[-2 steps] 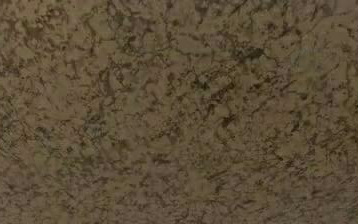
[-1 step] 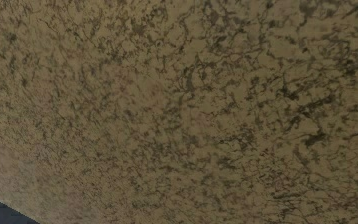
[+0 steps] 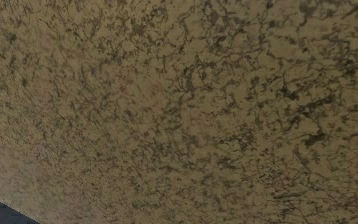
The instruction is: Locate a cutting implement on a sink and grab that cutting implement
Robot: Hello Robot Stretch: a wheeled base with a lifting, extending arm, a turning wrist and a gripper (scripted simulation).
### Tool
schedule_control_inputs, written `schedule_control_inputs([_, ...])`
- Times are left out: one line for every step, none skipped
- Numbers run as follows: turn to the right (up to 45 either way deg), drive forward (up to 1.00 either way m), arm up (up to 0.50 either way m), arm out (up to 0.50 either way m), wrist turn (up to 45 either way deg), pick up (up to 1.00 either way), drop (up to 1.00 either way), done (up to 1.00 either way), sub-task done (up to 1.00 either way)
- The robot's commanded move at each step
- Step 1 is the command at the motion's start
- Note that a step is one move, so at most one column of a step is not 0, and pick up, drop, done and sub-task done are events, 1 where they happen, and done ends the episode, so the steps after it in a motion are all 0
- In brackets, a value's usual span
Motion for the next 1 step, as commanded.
schedule_control_inputs([0.0,0.00,0.38,0.00,0.0,0.00,0.00,0.00,0.00])
